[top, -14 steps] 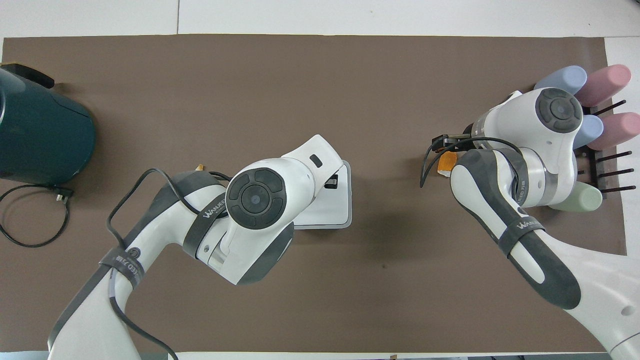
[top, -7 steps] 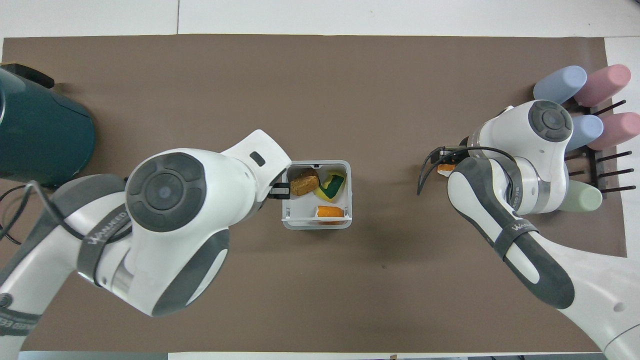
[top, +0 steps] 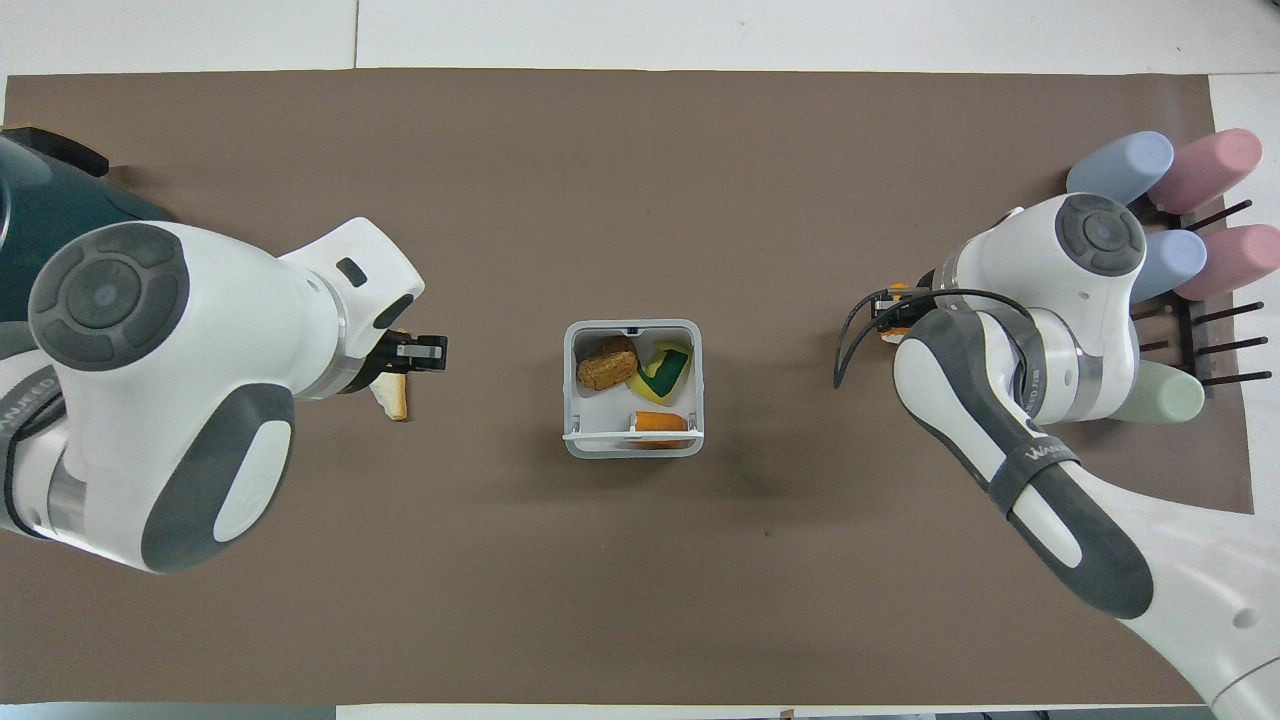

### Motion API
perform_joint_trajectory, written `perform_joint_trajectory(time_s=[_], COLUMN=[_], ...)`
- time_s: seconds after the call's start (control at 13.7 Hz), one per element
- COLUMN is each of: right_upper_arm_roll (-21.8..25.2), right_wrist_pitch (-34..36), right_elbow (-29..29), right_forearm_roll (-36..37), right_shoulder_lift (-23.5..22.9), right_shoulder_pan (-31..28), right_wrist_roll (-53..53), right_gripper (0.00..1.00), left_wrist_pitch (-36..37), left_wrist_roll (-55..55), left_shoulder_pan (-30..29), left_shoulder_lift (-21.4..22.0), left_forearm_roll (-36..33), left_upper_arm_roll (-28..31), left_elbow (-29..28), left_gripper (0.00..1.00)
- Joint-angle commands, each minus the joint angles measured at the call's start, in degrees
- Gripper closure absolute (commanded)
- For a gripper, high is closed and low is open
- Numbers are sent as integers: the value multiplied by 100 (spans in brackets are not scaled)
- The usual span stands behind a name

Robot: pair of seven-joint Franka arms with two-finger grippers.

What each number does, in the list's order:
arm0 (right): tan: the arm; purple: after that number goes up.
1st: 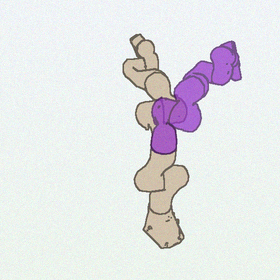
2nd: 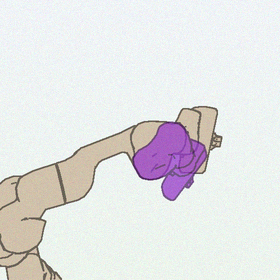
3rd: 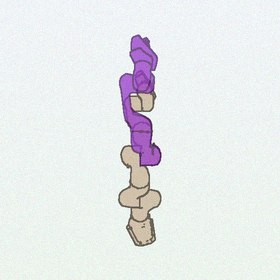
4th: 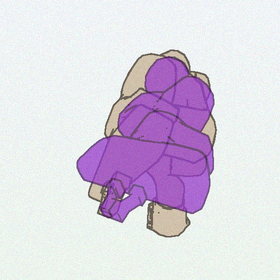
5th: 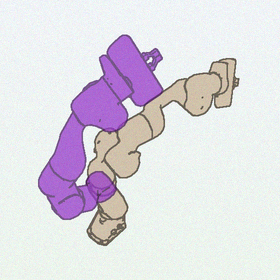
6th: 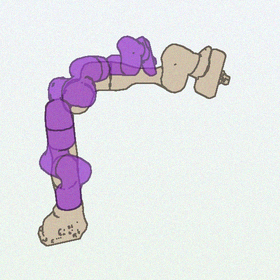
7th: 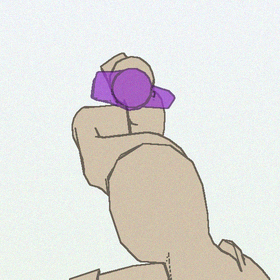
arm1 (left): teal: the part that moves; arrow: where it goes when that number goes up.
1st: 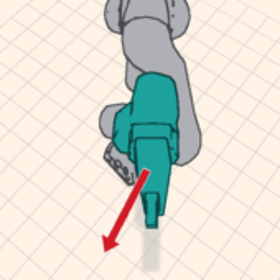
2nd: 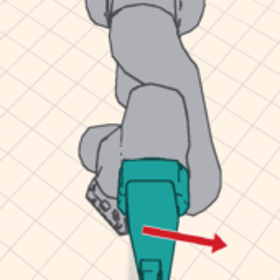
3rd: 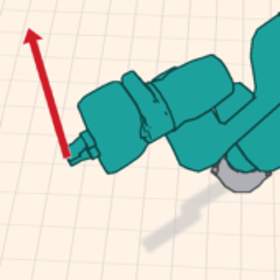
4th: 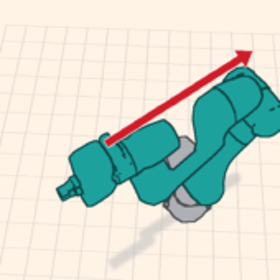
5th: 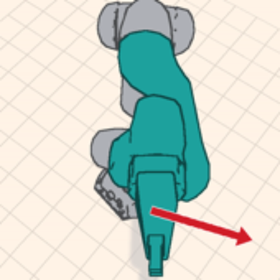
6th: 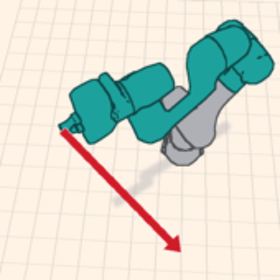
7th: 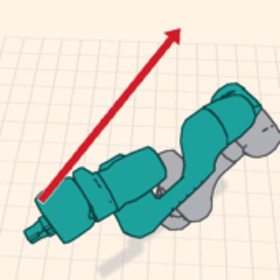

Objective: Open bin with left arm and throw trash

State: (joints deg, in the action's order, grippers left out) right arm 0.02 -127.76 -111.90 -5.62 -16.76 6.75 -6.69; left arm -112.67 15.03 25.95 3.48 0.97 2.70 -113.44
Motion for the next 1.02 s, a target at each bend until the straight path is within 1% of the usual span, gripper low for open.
perform_joint_trajectory(time_s=[0.0,0.07,0.22,0.29,0.37,0.51,0.66,0.73,0.8,0.88,0.95], right_upper_arm_roll=[-28,-37,-37,-37,-37,-37,-37,-28,-37,-37,-37], right_wrist_pitch=[1302,1515,1386,1159,887,534,323,191,138,111,119], right_elbow=[1482,1809,2022,2076,2041,1971,1953,1796,1682,1559,1523], right_forearm_roll=[-228,-281,-343,-361,-370,-396,-396,-396,-396,-396,-396], right_shoulder_lift=[-152,-196,-249,-275,-276,-311,-320,-293,-267,-249,-232], right_shoulder_pan=[307,526,1088,1378,1633,2091,2381,2505,2532,2585,2611], right_wrist_roll=[-707,-1198,-2182,-2596,-2861,-3423,-3943,-3989,-4050,-4207,-4400], right_gripper=[100,100,100,100,100,100,100,100,100,100,98], left_wrist_pitch=[-481,-806,-1378,-1607,-1809,-2318,-2811,-2996,-3067,-3085,-3199], left_wrist_roll=[-124,-114,-97,-79,-79,-70,-71,-62,-53,130,480], left_shoulder_pan=[-239,-292,-389,-406,-459,-538,-600,-635,-644,-644,-652], left_shoulder_lift=[-48,-84,-267,-425,-557,-646,-734,-795,-839,-901,-980], left_forearm_roll=[-18,-9,-9,-9,-9,-9,-9,-9,-9,-9,-9], left_upper_arm_roll=[-33,-33,-33,-33,-33,-33,-33,-42,-42,-42,-42], left_elbow=[-546,-783,-1135,-1224,-1338,-1697,-1988,-2050,-2068,-2068,-2068], left_gripper=[0,0,0,0,0,0,0,0,5,53,100])
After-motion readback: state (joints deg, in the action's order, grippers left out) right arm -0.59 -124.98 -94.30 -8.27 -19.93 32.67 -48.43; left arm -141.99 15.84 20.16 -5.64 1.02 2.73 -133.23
